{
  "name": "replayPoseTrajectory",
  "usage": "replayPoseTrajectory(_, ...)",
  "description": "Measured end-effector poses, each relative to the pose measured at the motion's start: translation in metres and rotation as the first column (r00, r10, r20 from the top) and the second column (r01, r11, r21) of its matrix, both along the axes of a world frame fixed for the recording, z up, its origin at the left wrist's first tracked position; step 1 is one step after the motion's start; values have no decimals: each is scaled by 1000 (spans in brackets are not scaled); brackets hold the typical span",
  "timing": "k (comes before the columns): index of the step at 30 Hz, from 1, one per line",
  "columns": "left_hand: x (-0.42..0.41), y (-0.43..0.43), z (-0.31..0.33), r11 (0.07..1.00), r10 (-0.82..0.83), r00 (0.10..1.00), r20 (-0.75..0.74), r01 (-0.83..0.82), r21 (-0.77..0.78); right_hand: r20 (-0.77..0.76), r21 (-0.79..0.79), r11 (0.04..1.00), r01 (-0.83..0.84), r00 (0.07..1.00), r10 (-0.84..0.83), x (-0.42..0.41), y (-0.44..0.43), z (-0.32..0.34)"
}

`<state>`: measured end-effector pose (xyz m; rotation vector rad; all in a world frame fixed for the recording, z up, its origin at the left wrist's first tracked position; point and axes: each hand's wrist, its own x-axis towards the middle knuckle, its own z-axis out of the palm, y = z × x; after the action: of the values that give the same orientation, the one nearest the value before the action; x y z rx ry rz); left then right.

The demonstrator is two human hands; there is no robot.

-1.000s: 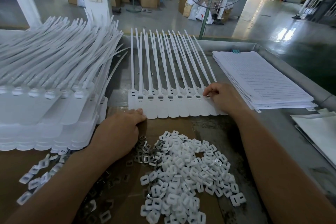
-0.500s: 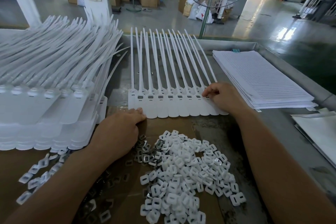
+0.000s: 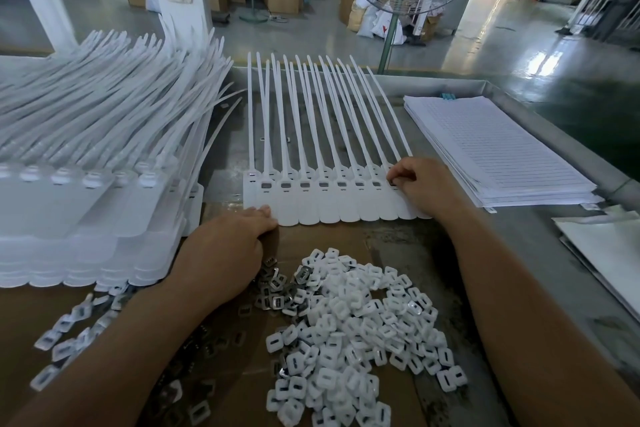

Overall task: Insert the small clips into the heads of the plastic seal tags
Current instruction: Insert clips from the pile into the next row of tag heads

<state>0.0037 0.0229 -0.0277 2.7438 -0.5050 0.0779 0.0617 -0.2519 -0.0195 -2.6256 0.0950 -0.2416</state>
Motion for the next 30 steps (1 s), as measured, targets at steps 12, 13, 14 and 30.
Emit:
replayPoseTrajectory(12,0,1,-1,1000,-10,1000,-1,10,-20,-10,17,1000,-8,1000,8,2,-4,-3)
replayPoseTrajectory(13,0,1,-1,1000,-9,1000,-1,9,-21,-12,18,1000,-8,1000,8,1,-5,-2)
replayPoseTrajectory(14,0,1,-1,1000,-8,1000,-3,8,-22,-12,18,1000,-9,1000,10,0,-5,0)
replayPoseTrajectory(30,1,1,0,1000,0,1000,-9,0,-10,198,409,910,64,968,-156,-8,-6,27)
